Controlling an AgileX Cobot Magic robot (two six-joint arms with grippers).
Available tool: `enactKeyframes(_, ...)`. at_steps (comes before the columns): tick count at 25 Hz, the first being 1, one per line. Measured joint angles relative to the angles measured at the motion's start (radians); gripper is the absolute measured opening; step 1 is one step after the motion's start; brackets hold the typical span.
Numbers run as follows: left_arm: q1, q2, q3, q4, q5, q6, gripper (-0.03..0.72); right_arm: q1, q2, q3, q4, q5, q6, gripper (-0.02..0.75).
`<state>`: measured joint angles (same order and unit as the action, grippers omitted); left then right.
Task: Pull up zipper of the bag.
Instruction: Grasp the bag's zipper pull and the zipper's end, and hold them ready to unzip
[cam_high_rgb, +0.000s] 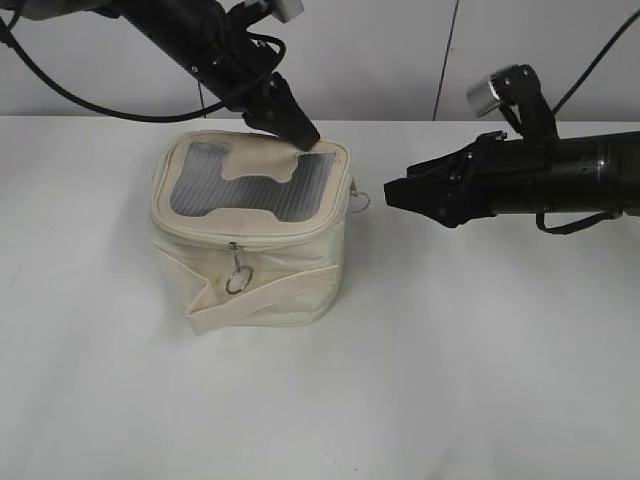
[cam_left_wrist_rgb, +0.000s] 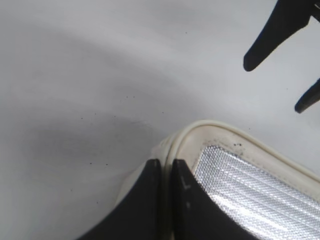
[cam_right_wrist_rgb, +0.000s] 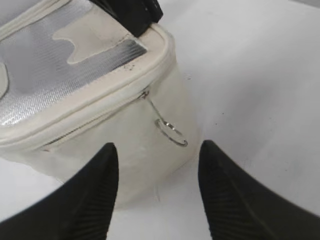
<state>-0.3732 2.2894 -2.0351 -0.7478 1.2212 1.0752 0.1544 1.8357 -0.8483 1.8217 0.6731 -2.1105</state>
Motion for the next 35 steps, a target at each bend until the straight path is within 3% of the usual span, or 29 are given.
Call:
enactKeyframes(8, 0.000, 0.000, 0.000, -0.003, 0.001, -0.001, 0.024, 0.001, 0.034, -0.026, 0.002, 0.001, -0.220, 0.413)
enactKeyframes(28, 0.000, 0.000, 0.000, -0.004, 0.001, -0.001, 0.021, 0.078, 0.237, -0.202, -0.076, 0.000, -0.236, 0.407)
enactKeyframes(30, 0.000, 0.000, 0.000, -0.004, 0.001, -0.001, 0.021, 0.092, 0.240, -0.202, -0.085, -0.030, -0.236, 0.347)
enactKeyframes(33, 0.000, 0.000, 0.000, -0.004, 0.001, -0.001, 0.021, 0.111, 0.240, -0.202, -0.103, -0.039, -0.223, 0.099)
enactKeyframes(35, 0.000, 0.000, 0.000, -0.004, 0.001, -0.001, 0.021, 0.113, 0.240, -0.202, -0.119, -0.040, -0.180, 0.017)
